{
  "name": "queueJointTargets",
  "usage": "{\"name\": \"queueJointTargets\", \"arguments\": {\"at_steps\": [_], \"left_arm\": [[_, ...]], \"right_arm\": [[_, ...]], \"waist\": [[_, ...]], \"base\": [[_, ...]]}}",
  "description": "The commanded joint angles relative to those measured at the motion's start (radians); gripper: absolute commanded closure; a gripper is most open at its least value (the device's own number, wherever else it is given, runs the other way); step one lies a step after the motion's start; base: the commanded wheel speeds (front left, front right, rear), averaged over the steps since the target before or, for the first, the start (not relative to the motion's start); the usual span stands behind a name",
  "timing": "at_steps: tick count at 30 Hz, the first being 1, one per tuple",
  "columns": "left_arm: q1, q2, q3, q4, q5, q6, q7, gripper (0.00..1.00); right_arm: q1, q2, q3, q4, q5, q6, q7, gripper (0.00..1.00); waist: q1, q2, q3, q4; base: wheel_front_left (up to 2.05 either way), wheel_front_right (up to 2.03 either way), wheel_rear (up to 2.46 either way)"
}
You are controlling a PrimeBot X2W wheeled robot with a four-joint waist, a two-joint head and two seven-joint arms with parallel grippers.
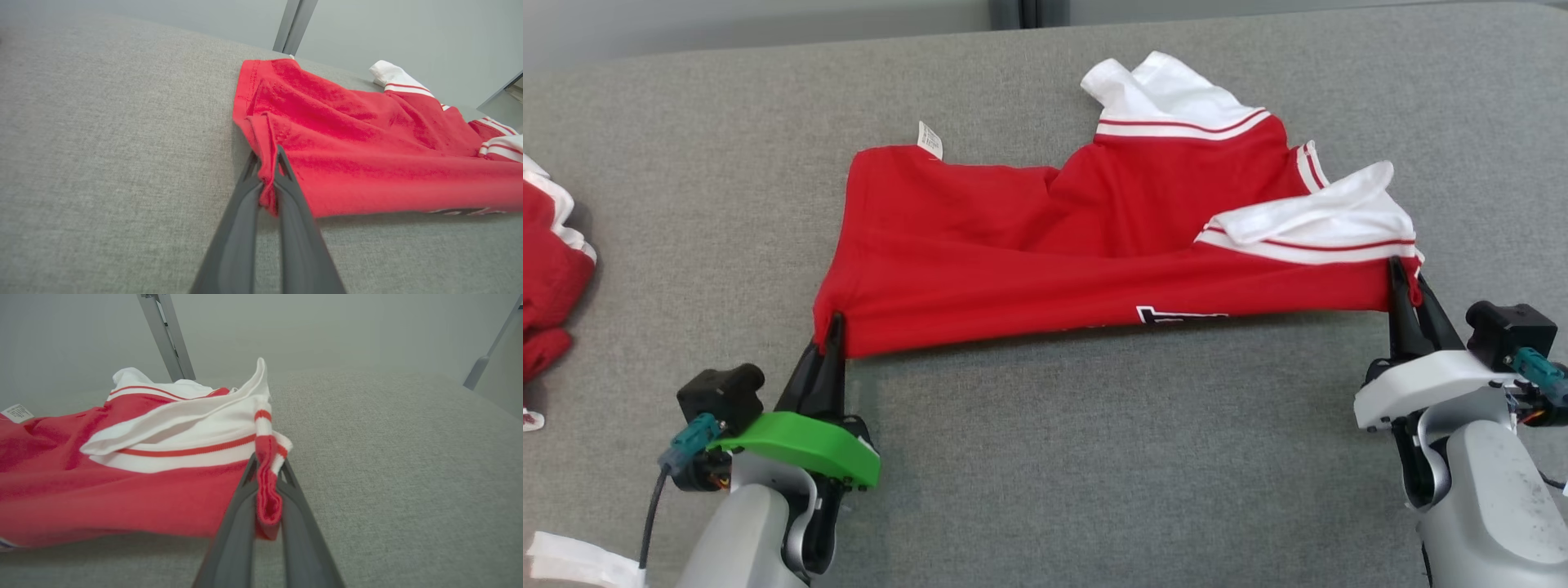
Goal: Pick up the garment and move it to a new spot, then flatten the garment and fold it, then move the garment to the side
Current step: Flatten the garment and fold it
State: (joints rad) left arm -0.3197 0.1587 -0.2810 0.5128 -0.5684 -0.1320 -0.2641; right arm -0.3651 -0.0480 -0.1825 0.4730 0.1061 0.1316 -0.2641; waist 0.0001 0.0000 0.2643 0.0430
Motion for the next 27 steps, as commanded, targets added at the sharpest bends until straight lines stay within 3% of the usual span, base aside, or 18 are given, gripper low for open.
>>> {"name": "queueJointTargets", "arguments": {"at_steps": [1, 7, 18, 19, 20, 21, 22, 27], "left_arm": [[-0.001, 0.001, 0.028, -0.026, 0.014, 0.003, 0.0, 1.0], [0.06, -0.026, 0.086, -0.069, 0.06, 0.003, 0.0, 1.0], [0.308, -0.087, 0.103, 0.049, 0.105, 0.003, 0.0, 1.0], [0.322, -0.091, 0.1, 0.057, 0.108, 0.003, 0.0, 0.99], [0.328, -0.091, 0.1, 0.062, 0.109, 0.003, 0.0, 0.53], [0.333, -0.092, 0.099, 0.066, 0.11, 0.003, 0.0, 0.01], [0.331, -0.092, 0.1, 0.069, 0.111, 0.003, 0.0, 0.0], [0.252, -0.094, 0.141, 0.033, 0.128, 0.003, 0.0, 0.0]], "right_arm": [[-0.015, -0.006, -0.006, -0.008, 0.016, -0.002, 0.0, 1.0], [-0.006, -0.006, -0.002, 0.026, 0.061, -0.002, 0.0, 1.0], [0.215, -0.006, 0.05, 0.134, 0.05, -0.002, 0.0, 1.0], [0.227, -0.007, 0.046, 0.131, 0.054, -0.002, 0.0, 0.84], [0.235, -0.007, 0.041, 0.127, 0.056, -0.002, 0.0, 0.59], [0.242, -0.006, 0.036, 0.119, 0.052, -0.002, 0.0, 0.18], [0.244, -0.006, 0.032, 0.112, 0.049, -0.002, 0.0, 0.0], [0.191, -0.005, -0.007, 0.067, 0.017, -0.002, 0.0, 0.0]], "waist": [[-0.0001, 0.0, -0.05, 0.004], [-0.0001, 0.0, -0.141, 0.003], [-0.0001, 0.0, -0.206, 0.008], [-0.0001, 0.0, -0.199, 0.009], [-0.0001, 0.0, -0.194, 0.01], [-0.0001, 0.0, -0.186, 0.011], [-0.0001, 0.0, -0.178, 0.012], [-0.0001, 0.0, -0.126, 0.022]], "base": [[0.0, 0.0, 0.0], [0.0, 0.0, 0.0], [0.0, 0.0, 0.0], [0.0, 0.0, 0.0], [0.0, 0.0, 0.0], [0.0, 0.0, 0.0], [0.0, 0.0, 0.0], [0.0, 0.0, 0.0]]}}
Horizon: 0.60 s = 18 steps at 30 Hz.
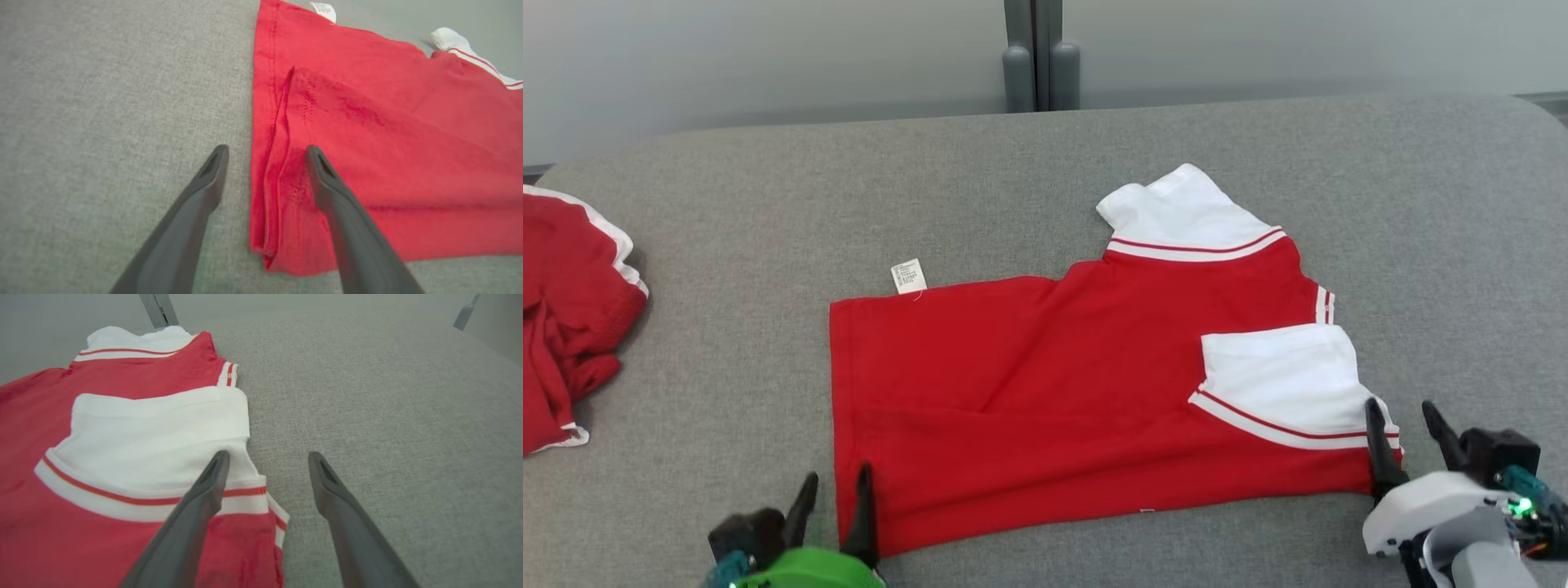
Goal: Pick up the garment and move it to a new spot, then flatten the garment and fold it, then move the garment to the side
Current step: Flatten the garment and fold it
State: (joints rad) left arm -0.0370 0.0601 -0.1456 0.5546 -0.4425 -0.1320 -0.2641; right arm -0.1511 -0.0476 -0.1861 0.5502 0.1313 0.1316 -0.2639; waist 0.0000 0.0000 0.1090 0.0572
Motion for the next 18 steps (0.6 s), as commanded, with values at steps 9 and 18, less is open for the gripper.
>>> {"name": "queueJointTargets", "arguments": {"at_steps": [9, 18], "left_arm": [[-0.312, 0.076, -0.043, 0.034, -0.03, 0.003, 0.0, 0.0], [-0.529, 0.156, -0.151, 0.168, -0.104, 0.003, 0.0, 0.0]], "right_arm": [[-0.228, -0.005, 0.011, -0.023, -0.112, -0.002, 0.0, 0.0], [-0.459, -0.005, 0.039, 0.069, -0.227, -0.002, 0.005, 0.0]], "waist": [[0.0, 0.0, 0.167, 0.009], [0.0, 0.0, 0.287, -0.002]], "base": [[0.0, 0.0, 0.0], [0.0, 0.0, 0.0]]}}
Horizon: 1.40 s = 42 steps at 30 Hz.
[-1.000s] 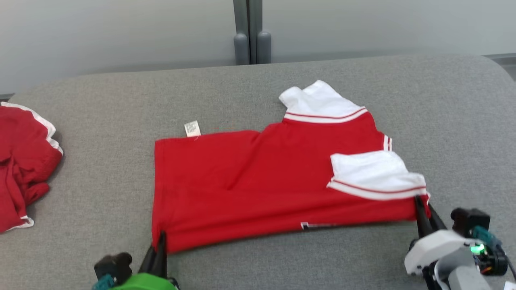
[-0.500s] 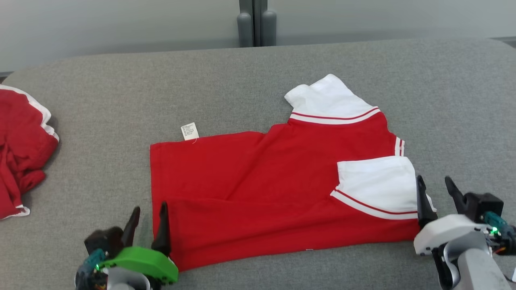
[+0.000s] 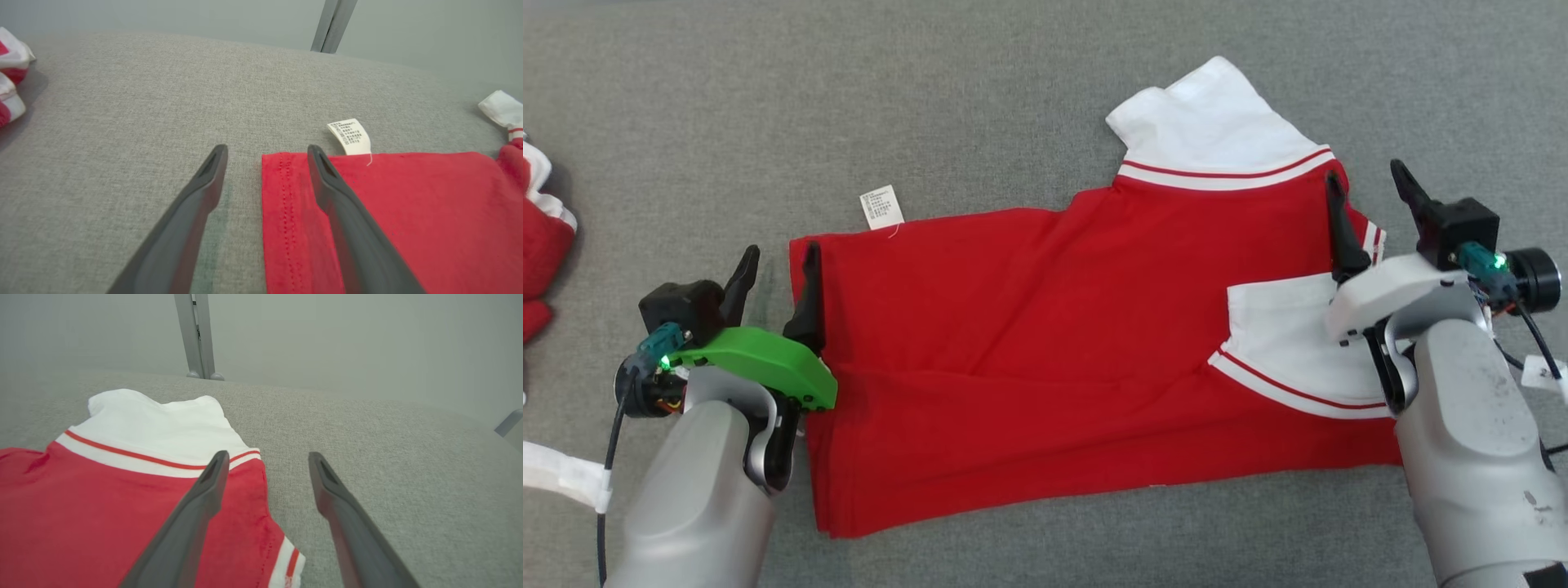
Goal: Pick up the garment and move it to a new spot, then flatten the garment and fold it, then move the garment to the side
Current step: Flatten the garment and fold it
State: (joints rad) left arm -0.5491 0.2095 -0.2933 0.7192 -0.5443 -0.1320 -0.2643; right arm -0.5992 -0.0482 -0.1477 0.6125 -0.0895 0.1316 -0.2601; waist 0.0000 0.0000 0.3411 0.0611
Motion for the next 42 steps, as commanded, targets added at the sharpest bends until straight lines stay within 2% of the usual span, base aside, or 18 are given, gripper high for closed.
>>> {"name": "queueJointTargets", "arguments": {"at_steps": [1, 7, 8, 9, 10, 19, 28, 30, 31, 38, 42], "left_arm": [[-0.026, 0.01, -0.023, 0.014, -0.015, 0.003, 0.001, 0.0], [-0.06, 0.037, -0.117, 0.032, -0.072, 0.003, 0.002, 0.0], [-0.061, 0.038, -0.131, 0.032, -0.082, 0.003, 0.002, 0.05], [-0.064, 0.039, -0.146, 0.027, -0.091, 0.003, 0.003, 0.57], [-0.067, 0.04, -0.158, 0.022, -0.096, 0.003, 0.003, 1.0], [-0.104, 0.042, -0.206, -0.067, -0.119, 0.003, 0.001, 1.0], [-0.116, 0.025, -0.229, -0.113, -0.124, 0.003, 0.001, 1.0], [-0.116, 0.02, -0.232, -0.113, -0.128, 0.003, 0.001, 1.0], [-0.117, 0.019, -0.232, -0.111, -0.129, 0.003, 0.001, 1.0], [-0.133, 0.029, -0.158, -0.143, -0.091, 0.003, 0.0, 1.0], [-0.14, 0.029, -0.104, -0.176, -0.047, 0.003, 0.0, 1.0]], "right_arm": [[-0.038, -0.005, 0.004, 0.017, -0.022, -0.002, 0.005, 0.0], [-0.173, -0.005, 0.026, 0.073, -0.084, -0.002, 0.044, 0.0], [-0.191, -0.005, 0.028, 0.084, -0.093, -0.002, 0.052, 0.0], [-0.213, -0.005, 0.028, 0.099, -0.102, -0.002, 0.065, 0.0], [-0.231, -0.004, 0.024, 0.111, -0.108, -0.002, 0.075, 0.0], [-0.397, -0.005, -0.002, 0.236, -0.207, -0.002, 0.162, 0.0], [-0.48, -0.004, -0.119, 0.333, -0.312, -0.002, 0.263, 0.0], [-0.483, -0.004, -0.129, 0.355, -0.323, -0.001, 0.265, 0.72], [-0.484, -0.004, -0.136, 0.362, -0.325, -0.001, 0.256, 1.0], [-0.523, -0.004, -0.224, 0.274, -0.376, -0.002, 0.069, 1.0], [-0.533, -0.006, -0.252, 0.245, -0.359, -0.002, 0.007, 1.0]], "waist": [[0.0, 0.0, 0.065, -0.005], [0.0, 0.0, 0.109, 0.009], [0.0, 0.0, 0.113, 0.012], [0.0, 0.0, 0.118, 0.019], [0.0, 0.0, 0.121, 0.024], [0.0, 0.0, 0.156, 0.099], [0.0, 0.0, 0.184, 0.152], [0.0, 0.0, 0.184, 0.154], [0.0, 0.0, 0.184, 0.154], [0.0, 0.0, 0.182, 0.138], [0.0, 0.0, 0.169, 0.118]], "base": [[0.0, 0.0, 0.0], [0.0, 0.0, 0.0], [0.0, 0.0, 0.0], [0.0, 0.0, 0.0], [0.0, 0.0, 0.0], [0.0, 0.0, 0.0], [0.0, 0.0, 0.0], [0.0, 0.0, 0.0], [0.0, 0.0, 0.0], [0.0, 0.0, 0.0], [0.0, 0.0, 0.0]]}}
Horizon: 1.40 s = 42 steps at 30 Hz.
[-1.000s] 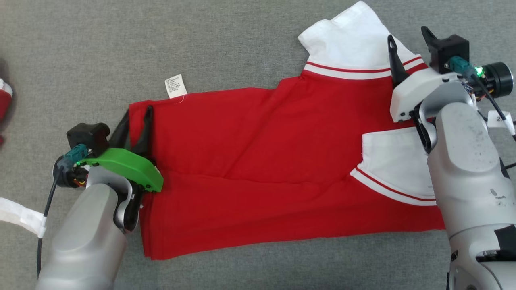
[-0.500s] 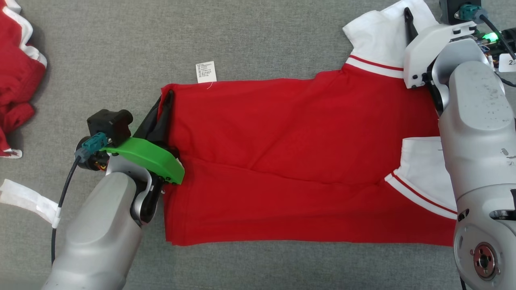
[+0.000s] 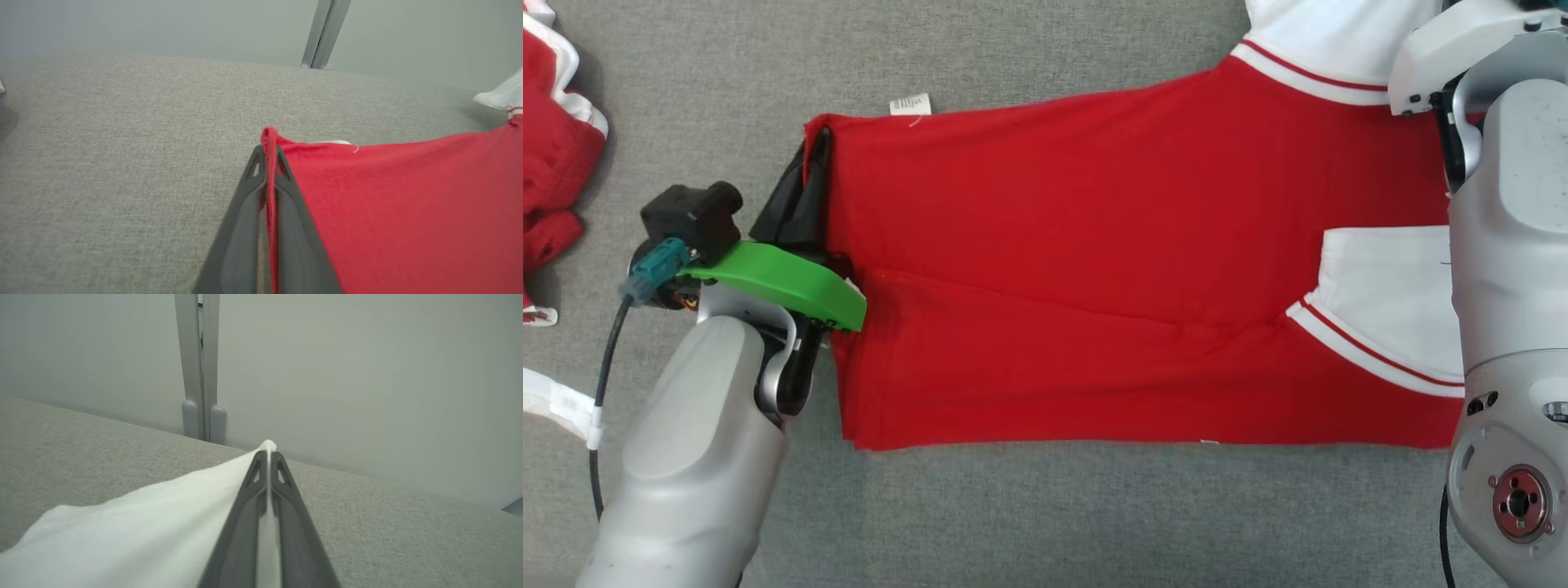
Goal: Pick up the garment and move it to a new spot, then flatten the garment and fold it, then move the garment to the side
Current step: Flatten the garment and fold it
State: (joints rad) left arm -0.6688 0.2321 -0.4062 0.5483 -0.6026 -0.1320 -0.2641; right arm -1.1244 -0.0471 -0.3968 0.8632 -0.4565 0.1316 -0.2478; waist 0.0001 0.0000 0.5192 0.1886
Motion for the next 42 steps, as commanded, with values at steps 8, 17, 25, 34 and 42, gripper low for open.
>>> {"name": "queueJointTargets", "arguments": {"at_steps": [8, 17, 25, 34, 42], "left_arm": [[0.042, 0.005, 0.107, -0.027, 0.083, 0.003, 0.0, 1.0], [0.159, -0.001, 0.179, -0.007, 0.145, 0.003, 0.0, 1.0], [0.275, -0.023, 0.205, 0.003, 0.182, 0.003, 0.0, 1.0], [0.413, -0.07, 0.28, 0.005, 0.217, 0.003, 0.0, 0.0], [0.555, -0.135, 0.364, -0.06, 0.292, 0.003, 0.0, 0.0]], "right_arm": [[0.088, -0.006, 0.098, -0.13, 0.215, -0.002, -0.018, 1.0], [0.364, -0.007, 0.183, -0.31, 0.457, -0.002, -0.018, 1.0], [0.62, -0.006, 0.235, -0.383, 0.594, -0.002, -0.018, 1.0], [0.735, -0.007, 0.244, -0.355, 0.652, -0.002, -0.018, 0.0], [0.806, -0.006, 0.212, -0.339, 0.661, -0.002, -0.018, 0.0]], "waist": [[-0.0001, 0.0, -0.07, -0.075], [-0.0001, 0.0, -0.162, -0.145], [-0.0001, 0.0, -0.212, -0.172], [-0.0001, 0.0, -0.247, -0.175], [-0.0001, 0.0, -0.315, -0.149]], "base": [[0.0, 0.0, 0.0], [0.0, 0.0, 0.0], [0.0, 0.0, 0.0], [0.0, 0.0, 0.0], [0.0, 0.0, 0.0]]}}
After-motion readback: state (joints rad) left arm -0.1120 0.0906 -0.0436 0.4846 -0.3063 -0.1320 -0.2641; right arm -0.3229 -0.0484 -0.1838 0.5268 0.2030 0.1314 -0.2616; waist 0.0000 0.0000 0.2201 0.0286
